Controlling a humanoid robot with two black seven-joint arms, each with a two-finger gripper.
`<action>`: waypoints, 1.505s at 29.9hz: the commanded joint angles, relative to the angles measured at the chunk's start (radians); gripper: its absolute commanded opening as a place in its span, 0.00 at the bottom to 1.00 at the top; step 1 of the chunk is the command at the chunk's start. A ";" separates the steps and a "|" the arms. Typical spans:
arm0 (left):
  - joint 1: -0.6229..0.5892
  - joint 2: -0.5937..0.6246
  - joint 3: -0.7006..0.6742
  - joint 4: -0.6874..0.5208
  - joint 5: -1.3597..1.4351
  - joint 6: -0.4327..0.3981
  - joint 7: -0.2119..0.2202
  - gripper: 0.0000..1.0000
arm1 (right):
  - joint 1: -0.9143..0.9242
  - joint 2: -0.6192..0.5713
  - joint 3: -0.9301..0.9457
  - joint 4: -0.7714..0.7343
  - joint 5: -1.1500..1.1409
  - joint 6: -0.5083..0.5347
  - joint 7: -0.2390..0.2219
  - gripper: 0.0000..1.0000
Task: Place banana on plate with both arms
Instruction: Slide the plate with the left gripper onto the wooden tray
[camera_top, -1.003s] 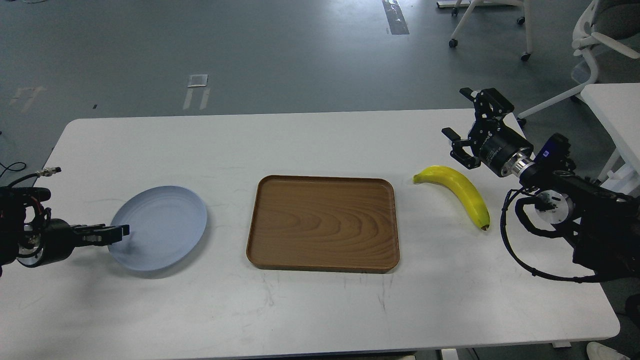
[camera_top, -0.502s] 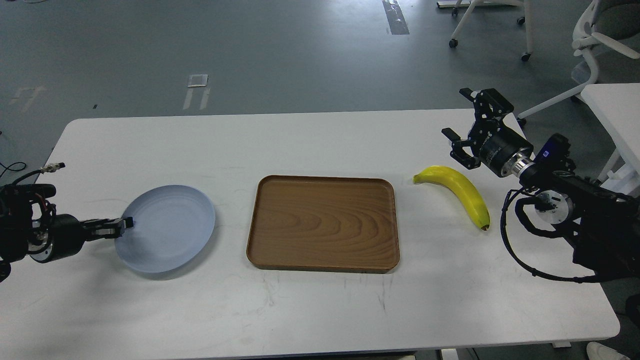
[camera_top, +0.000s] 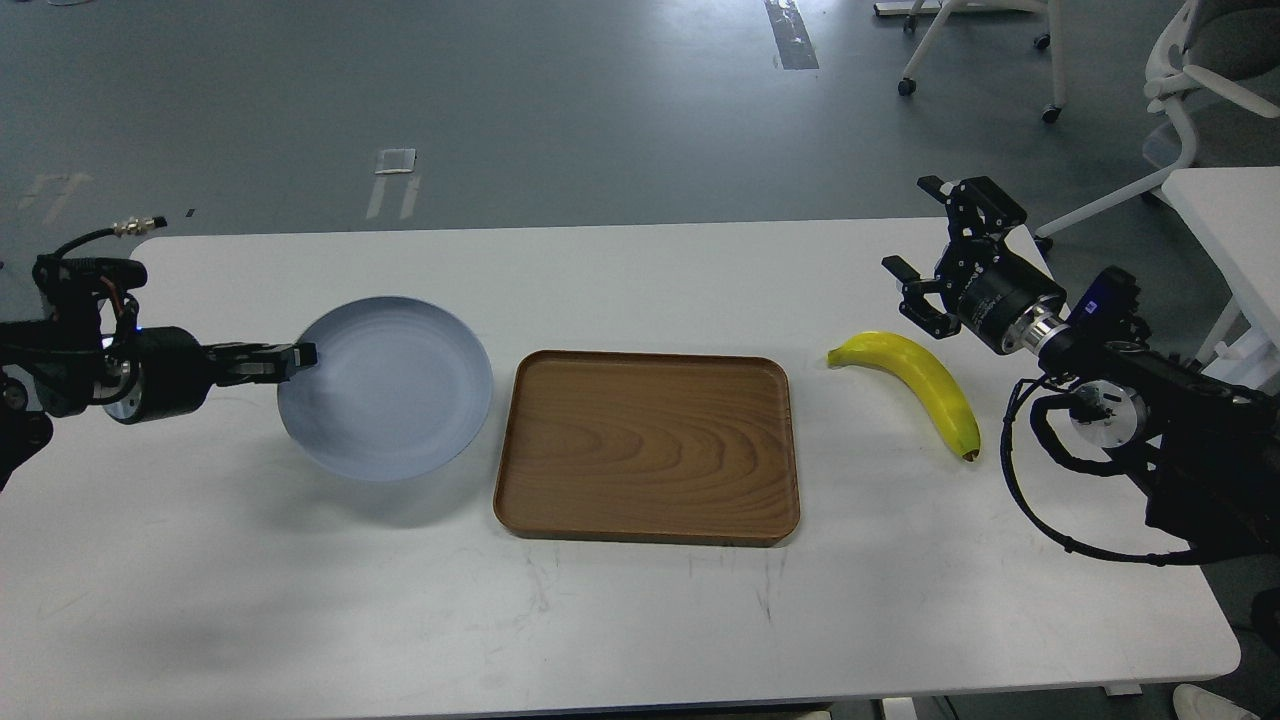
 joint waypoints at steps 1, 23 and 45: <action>-0.074 -0.006 0.000 -0.068 -0.012 -0.063 0.012 0.00 | 0.001 0.000 -0.012 0.000 0.000 0.000 0.000 1.00; -0.223 -0.437 0.155 0.021 0.004 -0.092 0.170 0.00 | 0.027 -0.095 -0.004 0.018 0.003 0.000 0.000 1.00; -0.205 -0.595 0.189 0.193 -0.009 -0.072 0.176 0.16 | 0.021 -0.135 -0.012 0.044 0.003 0.000 0.000 1.00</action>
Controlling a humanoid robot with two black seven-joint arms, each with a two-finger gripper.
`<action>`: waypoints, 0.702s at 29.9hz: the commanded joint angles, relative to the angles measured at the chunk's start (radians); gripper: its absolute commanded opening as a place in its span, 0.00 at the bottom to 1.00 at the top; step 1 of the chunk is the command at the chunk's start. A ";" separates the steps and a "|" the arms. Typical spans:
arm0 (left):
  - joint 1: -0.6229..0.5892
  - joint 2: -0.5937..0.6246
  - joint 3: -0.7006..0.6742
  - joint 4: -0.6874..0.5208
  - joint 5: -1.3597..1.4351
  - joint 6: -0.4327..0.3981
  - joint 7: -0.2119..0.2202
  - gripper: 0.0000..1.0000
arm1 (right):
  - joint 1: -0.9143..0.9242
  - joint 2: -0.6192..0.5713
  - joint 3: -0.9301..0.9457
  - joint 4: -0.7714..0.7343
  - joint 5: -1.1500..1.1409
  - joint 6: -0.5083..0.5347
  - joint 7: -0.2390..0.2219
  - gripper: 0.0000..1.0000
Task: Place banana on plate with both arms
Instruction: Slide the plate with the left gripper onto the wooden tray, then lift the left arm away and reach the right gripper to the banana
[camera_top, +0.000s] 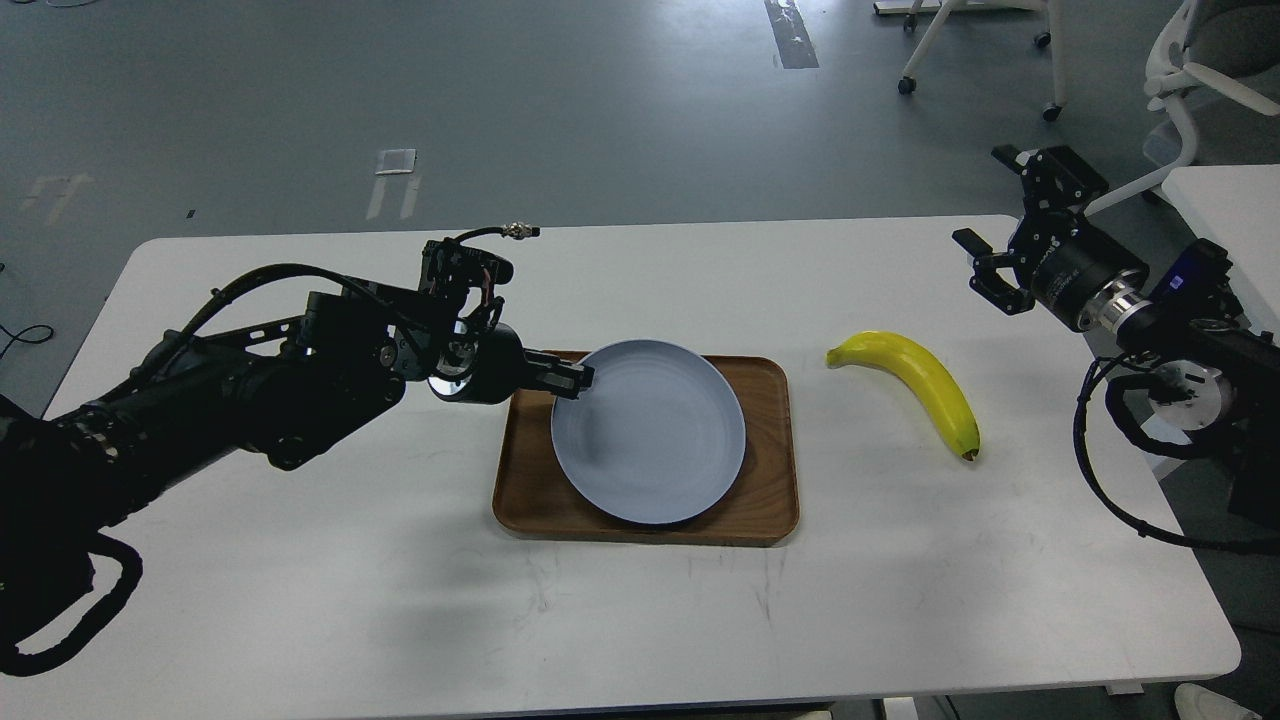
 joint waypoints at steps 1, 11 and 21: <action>0.001 -0.009 0.000 0.005 -0.004 0.003 0.000 0.20 | -0.001 0.002 0.000 0.000 0.000 0.000 0.000 1.00; 0.000 -0.029 -0.003 0.031 -0.013 0.048 -0.001 0.97 | -0.002 -0.003 -0.002 0.000 0.000 0.000 0.000 1.00; -0.080 0.060 -0.021 0.028 -0.628 0.051 -0.018 0.97 | 0.056 -0.067 -0.094 0.018 -0.219 0.000 0.000 1.00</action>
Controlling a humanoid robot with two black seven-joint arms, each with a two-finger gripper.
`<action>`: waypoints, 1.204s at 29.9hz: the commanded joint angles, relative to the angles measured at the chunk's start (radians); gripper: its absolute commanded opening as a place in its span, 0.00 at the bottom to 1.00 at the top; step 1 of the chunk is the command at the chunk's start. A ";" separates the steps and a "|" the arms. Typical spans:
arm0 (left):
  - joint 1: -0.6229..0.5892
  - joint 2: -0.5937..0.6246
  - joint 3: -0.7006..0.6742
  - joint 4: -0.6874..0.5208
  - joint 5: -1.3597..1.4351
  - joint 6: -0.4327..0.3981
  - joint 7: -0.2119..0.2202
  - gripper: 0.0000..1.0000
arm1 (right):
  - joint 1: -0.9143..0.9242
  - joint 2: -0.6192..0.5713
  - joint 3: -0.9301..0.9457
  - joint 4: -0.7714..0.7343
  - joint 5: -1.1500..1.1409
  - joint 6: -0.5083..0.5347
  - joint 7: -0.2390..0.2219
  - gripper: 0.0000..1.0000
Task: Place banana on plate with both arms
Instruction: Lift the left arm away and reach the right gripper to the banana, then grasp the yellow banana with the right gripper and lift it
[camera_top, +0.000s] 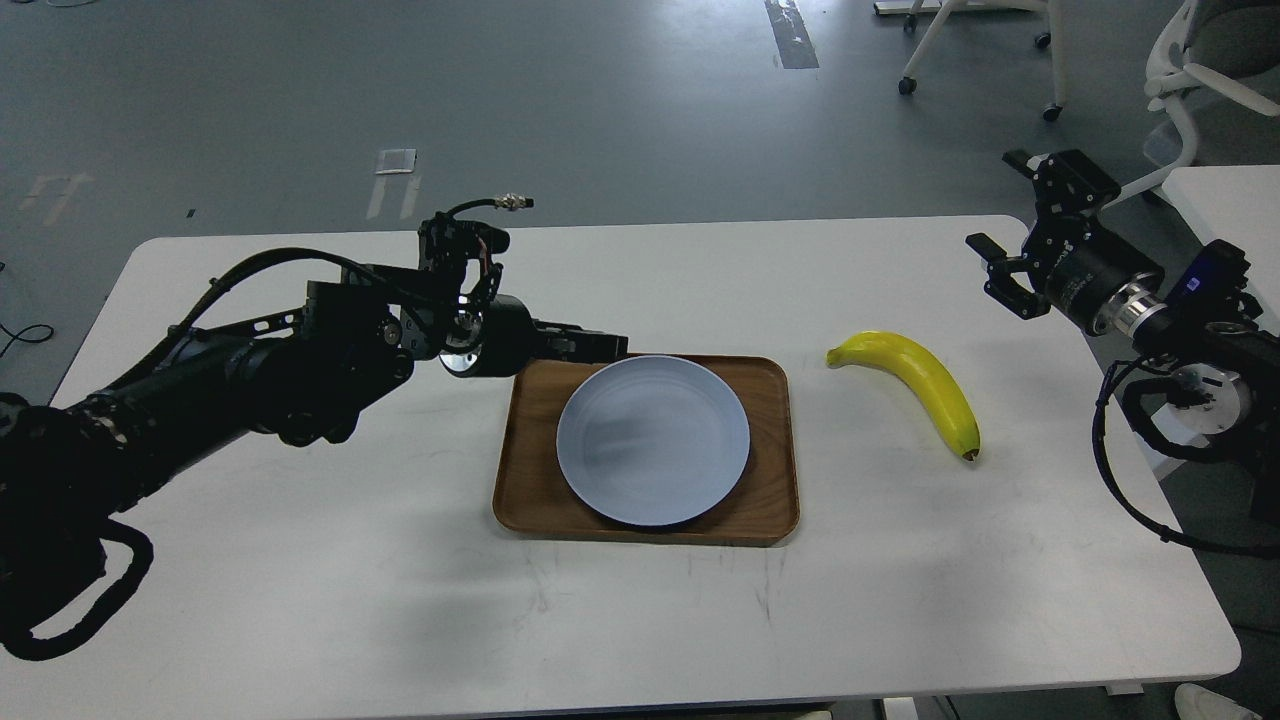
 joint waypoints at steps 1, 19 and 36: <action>-0.013 0.069 -0.003 -0.008 -0.422 -0.001 -0.007 0.97 | 0.062 -0.040 -0.059 0.023 -0.197 0.000 0.000 1.00; 0.145 0.229 -0.328 -0.143 -0.801 -0.018 -0.101 0.98 | 0.297 0.014 -0.438 0.061 -0.948 -0.013 0.000 1.00; 0.174 0.238 -0.329 -0.154 -0.801 -0.016 -0.101 0.98 | 0.282 0.204 -0.713 -0.110 -0.954 -0.090 0.000 1.00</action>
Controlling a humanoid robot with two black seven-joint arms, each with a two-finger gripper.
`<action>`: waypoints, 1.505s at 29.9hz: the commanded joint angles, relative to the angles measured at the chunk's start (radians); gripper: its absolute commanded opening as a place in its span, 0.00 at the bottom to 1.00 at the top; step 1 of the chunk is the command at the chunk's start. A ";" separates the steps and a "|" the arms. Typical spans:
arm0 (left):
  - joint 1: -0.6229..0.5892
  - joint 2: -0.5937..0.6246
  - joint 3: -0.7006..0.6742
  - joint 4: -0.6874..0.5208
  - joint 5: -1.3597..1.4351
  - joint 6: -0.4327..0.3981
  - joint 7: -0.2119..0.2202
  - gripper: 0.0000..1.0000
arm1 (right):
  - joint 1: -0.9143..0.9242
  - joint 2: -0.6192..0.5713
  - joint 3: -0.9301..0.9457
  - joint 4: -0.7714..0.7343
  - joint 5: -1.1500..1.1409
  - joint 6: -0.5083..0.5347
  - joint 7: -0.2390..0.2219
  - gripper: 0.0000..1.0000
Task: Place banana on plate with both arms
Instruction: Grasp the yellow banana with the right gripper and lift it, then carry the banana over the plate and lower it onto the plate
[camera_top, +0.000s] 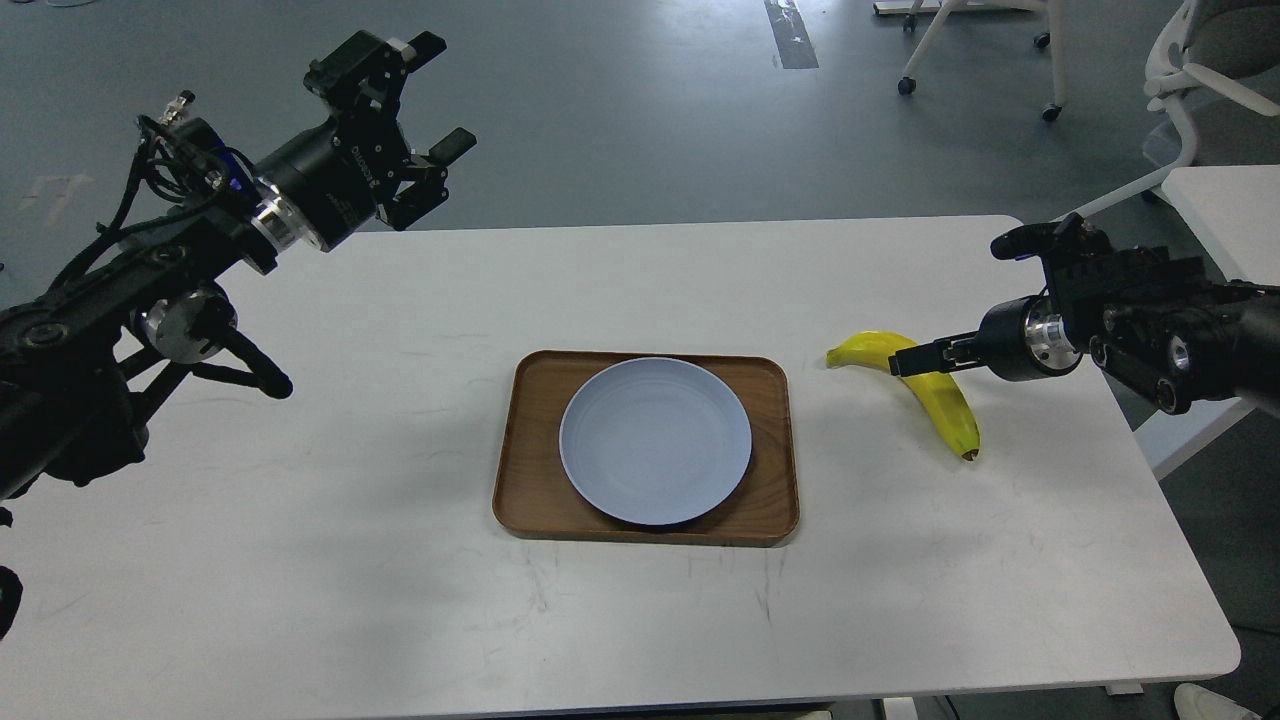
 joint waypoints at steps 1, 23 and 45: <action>0.002 -0.002 0.000 0.000 0.001 0.000 0.000 0.98 | -0.003 0.015 -0.016 -0.008 0.000 0.000 0.000 1.00; 0.005 0.000 0.000 0.000 0.001 0.002 0.000 0.98 | -0.057 0.044 -0.024 -0.031 0.002 0.000 0.000 0.27; 0.005 0.003 0.000 0.000 0.001 0.005 0.000 0.98 | 0.244 -0.154 -0.011 0.331 0.003 0.003 0.000 0.13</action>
